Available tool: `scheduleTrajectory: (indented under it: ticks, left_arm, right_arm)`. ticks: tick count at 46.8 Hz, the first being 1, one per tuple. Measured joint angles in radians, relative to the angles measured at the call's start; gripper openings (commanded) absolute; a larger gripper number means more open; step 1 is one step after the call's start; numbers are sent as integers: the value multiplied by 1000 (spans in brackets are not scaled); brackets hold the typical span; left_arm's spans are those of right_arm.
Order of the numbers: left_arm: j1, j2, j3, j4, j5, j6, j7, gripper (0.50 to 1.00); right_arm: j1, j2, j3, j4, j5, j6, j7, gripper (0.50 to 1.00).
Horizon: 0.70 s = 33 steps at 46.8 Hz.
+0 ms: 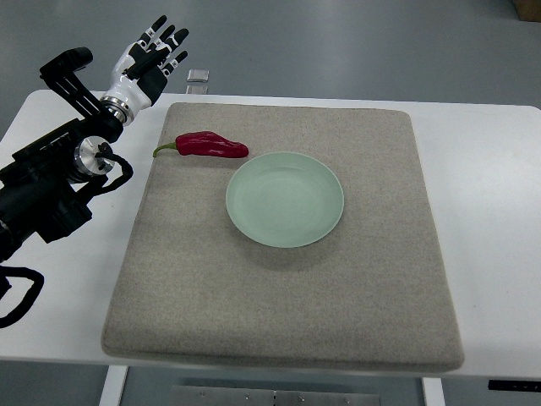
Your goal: Place red pepper on plate with left hand
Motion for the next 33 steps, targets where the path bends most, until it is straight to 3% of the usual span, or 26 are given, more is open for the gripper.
scheduleTrajectory:
  ticks: [33]
  left_arm:
    - [-1, -2, -5, 0, -1, 5, 0, 990]
  right_arm:
    - [0, 0, 0, 0, 0, 0, 0, 928]
